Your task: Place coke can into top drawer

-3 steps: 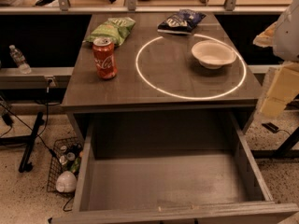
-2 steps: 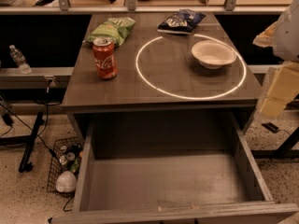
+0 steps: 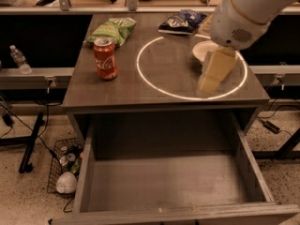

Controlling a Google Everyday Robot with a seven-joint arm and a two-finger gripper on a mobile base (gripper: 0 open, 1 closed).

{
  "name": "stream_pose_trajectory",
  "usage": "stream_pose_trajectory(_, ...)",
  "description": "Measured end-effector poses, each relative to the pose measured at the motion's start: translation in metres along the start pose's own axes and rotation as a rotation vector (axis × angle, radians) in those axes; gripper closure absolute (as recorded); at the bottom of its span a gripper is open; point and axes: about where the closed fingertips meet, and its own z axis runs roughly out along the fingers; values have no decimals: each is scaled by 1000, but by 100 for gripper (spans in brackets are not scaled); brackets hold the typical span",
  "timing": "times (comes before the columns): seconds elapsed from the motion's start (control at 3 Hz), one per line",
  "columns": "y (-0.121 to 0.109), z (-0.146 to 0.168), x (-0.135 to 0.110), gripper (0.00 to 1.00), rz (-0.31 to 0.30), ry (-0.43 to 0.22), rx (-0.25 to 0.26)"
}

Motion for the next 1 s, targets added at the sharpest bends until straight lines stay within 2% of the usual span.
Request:
stream_pose_trajectory(0.33,-25,33,-59,0,-69,-103,-5)
stream_pose_trajectory(0.67,-26,35,-60,0,-68,-111,-5)
stream_pose_trajectory(1.0,-34,49,-72,0,-51,-199,-9)
